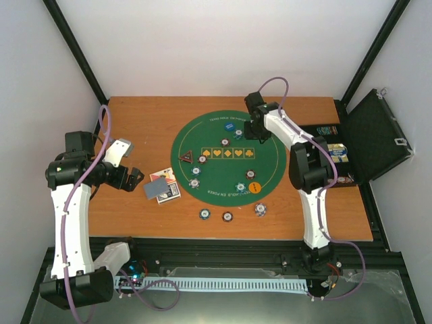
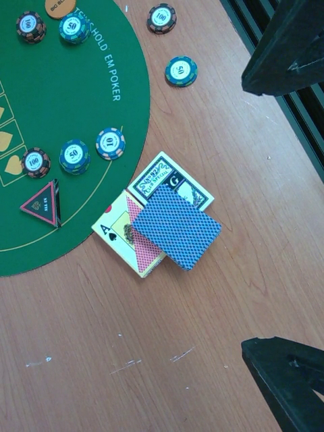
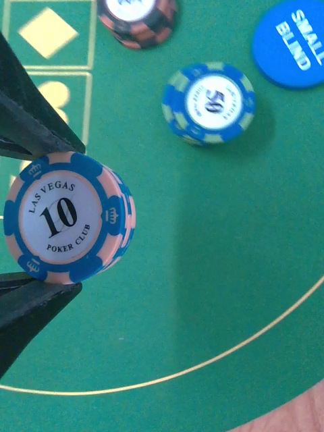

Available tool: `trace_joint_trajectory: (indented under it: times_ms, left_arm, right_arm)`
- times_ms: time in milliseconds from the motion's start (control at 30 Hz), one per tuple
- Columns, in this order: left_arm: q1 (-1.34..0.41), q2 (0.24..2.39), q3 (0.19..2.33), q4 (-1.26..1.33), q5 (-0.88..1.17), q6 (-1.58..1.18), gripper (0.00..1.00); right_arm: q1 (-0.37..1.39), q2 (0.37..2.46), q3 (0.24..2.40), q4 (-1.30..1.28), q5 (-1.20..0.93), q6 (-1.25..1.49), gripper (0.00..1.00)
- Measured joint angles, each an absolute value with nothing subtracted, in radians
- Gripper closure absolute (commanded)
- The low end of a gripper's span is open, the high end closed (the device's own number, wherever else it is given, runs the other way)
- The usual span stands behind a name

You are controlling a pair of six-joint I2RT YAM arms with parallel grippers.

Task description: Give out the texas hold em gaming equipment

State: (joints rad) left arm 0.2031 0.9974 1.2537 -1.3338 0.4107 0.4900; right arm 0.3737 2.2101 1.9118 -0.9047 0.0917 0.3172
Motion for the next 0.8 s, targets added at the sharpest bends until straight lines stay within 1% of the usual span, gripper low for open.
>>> trace_joint_trajectory:
  times_ms: [433, 700, 767, 800]
  left_arm:
    - [0.203, 1.007, 1.254, -1.333, 0.406, 0.490, 0.00]
    - [0.203, 1.031, 1.254, -1.332, 0.400, 0.490, 0.00]
    - [0.203, 1.035, 1.254, -1.332, 0.400, 0.490, 0.00]
    - [0.203, 1.036, 1.254, -1.332, 0.400, 0.490, 0.00]
  right_arm:
    - [0.335, 2.512, 2.251, -0.970, 0.067, 0.303, 0.73]
    - [0.329, 2.605, 2.387, -0.982, 0.046, 0.312, 0.72]
    - [0.329, 2.608, 2.390, -0.983, 0.043, 0.314, 0.67]
    - [0.328, 2.608, 2.391, -0.984, 0.043, 0.314, 0.63]
